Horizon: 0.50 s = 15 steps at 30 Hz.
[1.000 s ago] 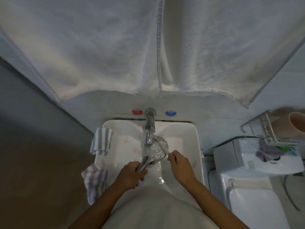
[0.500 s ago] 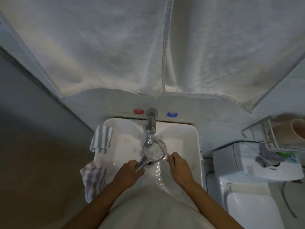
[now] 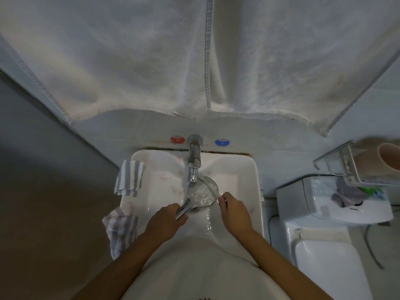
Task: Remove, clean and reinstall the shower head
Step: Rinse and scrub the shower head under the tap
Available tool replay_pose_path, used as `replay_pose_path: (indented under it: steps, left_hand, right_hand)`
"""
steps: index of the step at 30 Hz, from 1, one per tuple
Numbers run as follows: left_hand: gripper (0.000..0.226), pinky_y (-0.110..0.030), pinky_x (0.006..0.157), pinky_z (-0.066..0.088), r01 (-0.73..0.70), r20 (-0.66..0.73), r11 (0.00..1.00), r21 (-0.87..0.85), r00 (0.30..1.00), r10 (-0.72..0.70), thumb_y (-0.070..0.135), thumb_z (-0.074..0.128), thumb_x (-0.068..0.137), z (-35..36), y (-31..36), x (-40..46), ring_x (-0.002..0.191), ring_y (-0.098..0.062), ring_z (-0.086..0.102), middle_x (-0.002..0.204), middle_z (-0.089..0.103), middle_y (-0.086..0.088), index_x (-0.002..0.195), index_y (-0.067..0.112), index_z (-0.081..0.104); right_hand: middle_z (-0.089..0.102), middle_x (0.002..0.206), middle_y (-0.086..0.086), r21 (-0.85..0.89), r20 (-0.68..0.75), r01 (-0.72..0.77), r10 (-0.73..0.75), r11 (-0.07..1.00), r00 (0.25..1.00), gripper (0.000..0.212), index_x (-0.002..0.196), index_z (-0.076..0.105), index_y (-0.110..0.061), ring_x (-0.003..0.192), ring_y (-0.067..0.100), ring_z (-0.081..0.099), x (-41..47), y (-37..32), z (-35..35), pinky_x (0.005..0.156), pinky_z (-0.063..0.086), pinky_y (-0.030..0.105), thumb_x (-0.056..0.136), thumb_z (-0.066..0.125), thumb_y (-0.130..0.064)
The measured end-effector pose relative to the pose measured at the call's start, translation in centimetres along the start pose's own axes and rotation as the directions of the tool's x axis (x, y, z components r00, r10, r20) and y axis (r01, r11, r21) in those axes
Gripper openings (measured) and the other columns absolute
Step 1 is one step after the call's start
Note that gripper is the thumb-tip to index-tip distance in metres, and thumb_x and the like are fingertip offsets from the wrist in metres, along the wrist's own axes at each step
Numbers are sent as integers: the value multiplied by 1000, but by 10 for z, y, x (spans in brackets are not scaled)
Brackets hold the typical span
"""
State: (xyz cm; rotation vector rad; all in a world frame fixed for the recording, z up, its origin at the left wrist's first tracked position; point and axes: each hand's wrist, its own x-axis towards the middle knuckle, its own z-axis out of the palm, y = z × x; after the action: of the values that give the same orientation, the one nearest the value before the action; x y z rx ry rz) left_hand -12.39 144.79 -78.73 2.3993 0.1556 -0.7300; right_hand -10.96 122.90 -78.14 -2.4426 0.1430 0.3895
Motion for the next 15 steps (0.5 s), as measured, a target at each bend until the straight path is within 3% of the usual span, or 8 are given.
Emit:
replay_pose_path:
  steps: [4, 9, 13, 15]
  left_hand:
    - [36, -28, 58, 35, -1, -7, 1000, -8, 1000, 1, 38, 61, 87, 1, 1, 0, 66, -21, 54, 63, 48, 7, 62, 29, 38]
    - [32, -28, 59, 35, 12, -3, 1000, -3, 1000, -12, 39, 61, 87, 0, 2, 2, 66, -19, 53, 66, 49, 5, 65, 28, 40]
    - [29, -27, 56, 33, 38, -9, 999, -17, 999, -38, 38, 59, 89, 1, 1, 2, 65, -18, 52, 67, 49, 4, 69, 24, 43]
    - [27, -26, 52, 31, 47, -14, 999, -23, 999, -47, 38, 59, 89, 1, 0, 3, 64, -16, 51, 66, 49, 4, 73, 20, 46]
  right_hand:
    - [68, 83, 11, 3, 183, 90, -89, 996, 979, 29, 93, 58, -14, 71, 27, 56, -12, -2, 10, 61, 39, 34, 103, 40, -34]
    - [61, 74, 9, -25, 37, -3, 4, 1000, 999, 31, 92, 55, -12, 70, 31, 56, -7, 4, 6, 58, 33, 34, 103, 38, -36]
    - [61, 76, 11, -35, 174, 76, -68, 997, 982, 28, 88, 53, -14, 68, 28, 46, -13, 0, 10, 59, 33, 35, 103, 40, -35]
    - [65, 79, 13, -61, 170, 90, -79, 994, 982, 29, 90, 53, -14, 67, 28, 46, -14, -1, 10, 59, 32, 34, 103, 39, -35]
